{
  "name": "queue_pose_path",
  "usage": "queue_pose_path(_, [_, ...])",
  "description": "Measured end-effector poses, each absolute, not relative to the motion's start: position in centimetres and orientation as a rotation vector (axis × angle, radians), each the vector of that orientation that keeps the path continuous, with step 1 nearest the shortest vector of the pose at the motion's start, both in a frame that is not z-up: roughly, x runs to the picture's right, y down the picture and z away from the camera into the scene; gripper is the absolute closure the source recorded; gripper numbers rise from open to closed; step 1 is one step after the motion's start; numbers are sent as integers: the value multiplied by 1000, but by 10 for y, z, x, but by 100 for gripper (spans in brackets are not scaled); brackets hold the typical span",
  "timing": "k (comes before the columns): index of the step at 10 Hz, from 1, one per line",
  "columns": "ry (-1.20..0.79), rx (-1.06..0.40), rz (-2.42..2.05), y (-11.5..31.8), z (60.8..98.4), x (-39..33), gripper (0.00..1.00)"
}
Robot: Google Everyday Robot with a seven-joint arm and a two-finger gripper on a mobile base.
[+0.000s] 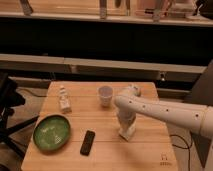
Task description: Wipe the white sponge on the table
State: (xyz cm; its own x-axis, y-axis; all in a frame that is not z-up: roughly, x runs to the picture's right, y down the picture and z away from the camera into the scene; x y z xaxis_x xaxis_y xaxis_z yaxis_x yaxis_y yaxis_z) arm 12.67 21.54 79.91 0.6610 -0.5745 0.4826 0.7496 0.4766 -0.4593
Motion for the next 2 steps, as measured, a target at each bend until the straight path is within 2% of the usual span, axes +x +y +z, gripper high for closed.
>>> queue_pose_path(2, [-281, -694, -838, 216, 800, 123, 100])
